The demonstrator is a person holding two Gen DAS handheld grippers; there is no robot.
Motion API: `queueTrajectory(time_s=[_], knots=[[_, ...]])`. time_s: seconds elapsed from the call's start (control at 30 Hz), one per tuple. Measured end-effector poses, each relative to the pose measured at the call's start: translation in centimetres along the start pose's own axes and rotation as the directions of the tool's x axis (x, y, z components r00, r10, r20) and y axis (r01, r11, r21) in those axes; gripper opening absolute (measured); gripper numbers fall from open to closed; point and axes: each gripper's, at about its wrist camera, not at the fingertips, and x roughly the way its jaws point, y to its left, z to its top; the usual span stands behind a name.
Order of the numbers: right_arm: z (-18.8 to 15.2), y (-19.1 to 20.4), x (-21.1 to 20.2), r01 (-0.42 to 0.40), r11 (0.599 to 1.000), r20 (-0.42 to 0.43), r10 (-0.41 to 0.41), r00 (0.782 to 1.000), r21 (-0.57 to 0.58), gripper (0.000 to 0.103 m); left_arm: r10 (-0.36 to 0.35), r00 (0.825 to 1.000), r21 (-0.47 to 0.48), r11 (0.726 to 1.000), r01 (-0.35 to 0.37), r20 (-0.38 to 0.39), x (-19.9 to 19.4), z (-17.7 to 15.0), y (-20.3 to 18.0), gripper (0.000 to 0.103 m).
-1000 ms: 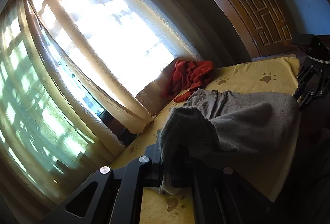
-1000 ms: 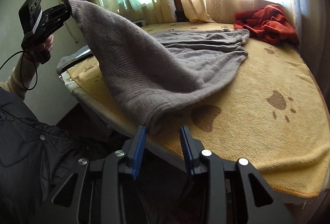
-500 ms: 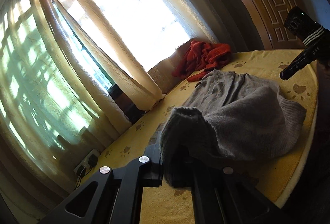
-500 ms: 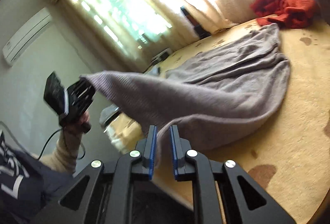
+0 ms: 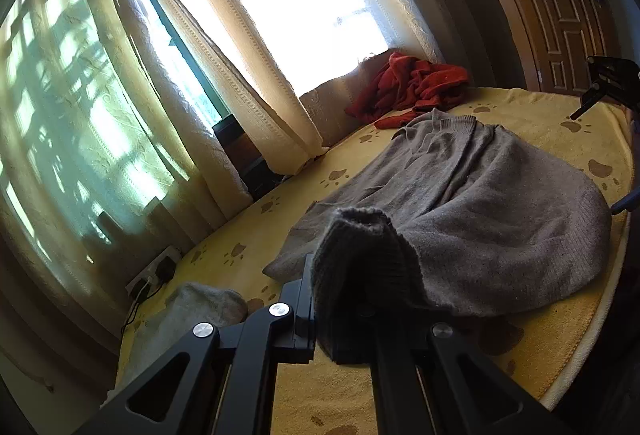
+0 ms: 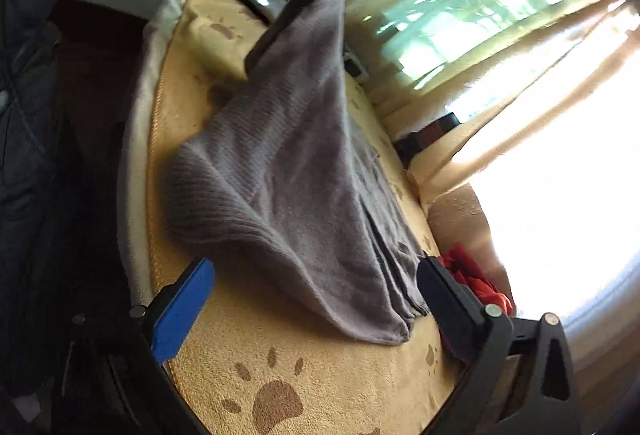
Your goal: Fold clothes
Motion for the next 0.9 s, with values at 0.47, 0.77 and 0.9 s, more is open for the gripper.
queueTrajectory(time_s=[0.47, 0.77, 0.9], knots=[[3.7, 1.8, 2.9, -0.259, 0.961, -0.031, 0.258, 0.966, -0.096, 0.01, 0.001, 1.0, 0.011, 1.0, -0.001, 0.004, -1.0, -0.2, -0.1, 0.005], [1.6, -9.9, -0.7, -0.309, 0.812, 0.198, 0.241, 0.95, 0.495, 0.009, 0.004, 0.999, -0.063, 0.998, -0.002, 0.041, -1.9, -0.1, 1.0, 0.005], [0.3, -13.0, -0.3, -0.216, 0.772, 0.195, 0.122, 0.973, 0.597, 0.009, 0.003, 0.998, -0.089, 0.996, 0.004, 0.07, -2.2, 0.7, 1.4, 0.005]])
